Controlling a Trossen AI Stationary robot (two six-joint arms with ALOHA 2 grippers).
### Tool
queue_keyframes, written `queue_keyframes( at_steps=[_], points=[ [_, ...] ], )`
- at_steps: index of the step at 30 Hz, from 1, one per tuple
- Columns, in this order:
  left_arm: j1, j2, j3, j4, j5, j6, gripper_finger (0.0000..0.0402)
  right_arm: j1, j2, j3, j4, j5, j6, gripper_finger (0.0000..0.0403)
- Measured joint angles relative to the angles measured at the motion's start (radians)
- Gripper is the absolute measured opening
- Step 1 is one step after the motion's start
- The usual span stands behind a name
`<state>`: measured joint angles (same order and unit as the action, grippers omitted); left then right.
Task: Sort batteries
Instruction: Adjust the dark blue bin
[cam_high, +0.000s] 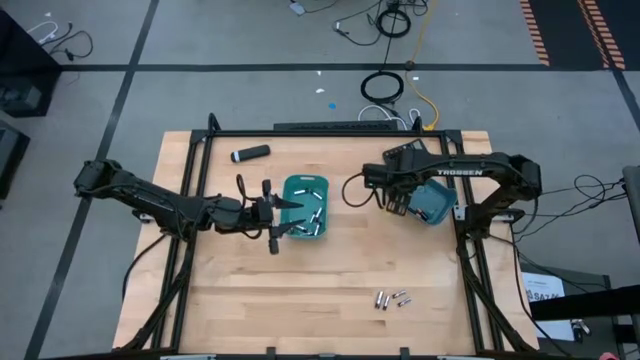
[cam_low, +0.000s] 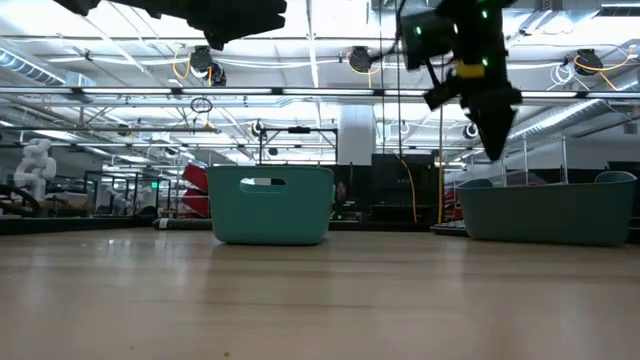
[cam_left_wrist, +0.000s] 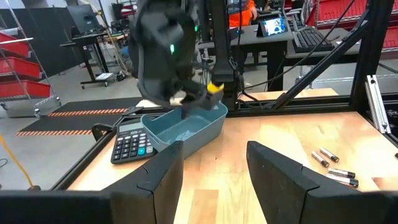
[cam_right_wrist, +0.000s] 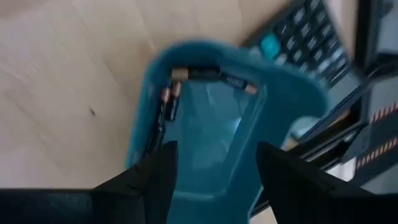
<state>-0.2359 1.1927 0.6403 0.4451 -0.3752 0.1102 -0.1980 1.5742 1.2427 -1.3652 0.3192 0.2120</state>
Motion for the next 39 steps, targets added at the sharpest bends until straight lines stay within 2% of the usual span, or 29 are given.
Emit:
queue_keyframes(
  at_steps=[8, 10, 13, 17, 24, 28, 30, 34, 39],
  points=[
    [0.0, 0.0, 0.0, -0.001, 0.0, 0.0, 0.0186, -0.059, 0.001, -0.215, 0.106, -0.022, 0.008, 0.0196],
    [0.0, 0.0, 0.0, 0.0, 0.0, 0.0, 0.0186, -0.063, 0.001, -0.252, 0.151, -0.05, 0.008, 0.0194],
    [0.0, 0.0, 0.0, 0.003, 0.0, 0.001, 0.0186, -0.063, 0.001, -0.302, 0.214, -0.155, -0.006, 0.0192],
    [0.0, 0.0, 0.0, 0.003, 0.0, 0.001, 0.0186, -0.057, 0.001, -0.317, 0.308, -0.293, -0.013, 0.0192],
    [0.0, 0.0, 0.0, 0.002, -0.001, 0.001, 0.0186, -0.035, 0.0, -0.297, 0.353, -0.322, -0.012, 0.0192],
    [0.0, 0.0, 0.0, 0.002, -0.001, 0.001, 0.0186, -0.022, 0.0, -0.28, 0.412, -0.432, 0.002, 0.0192],
    [0.0, 0.0, 0.0, 0.002, -0.001, 0.001, 0.0186, -0.006, 0.0, -0.266, 0.426, -0.418, 0.006, 0.0192],
    [0.0, 0.0, 0.0, 0.002, -0.001, 0.001, 0.0186, 0.005, 0.0, -0.231, 0.347, -0.3, 0.005, 0.0192],
    [0.0, 0.0, 0.0, 0.002, -0.001, 0.001, 0.0186, 0.009, 0.001, -0.163, 0.198, -0.264, 0.001, 0.0192]
  ],
)
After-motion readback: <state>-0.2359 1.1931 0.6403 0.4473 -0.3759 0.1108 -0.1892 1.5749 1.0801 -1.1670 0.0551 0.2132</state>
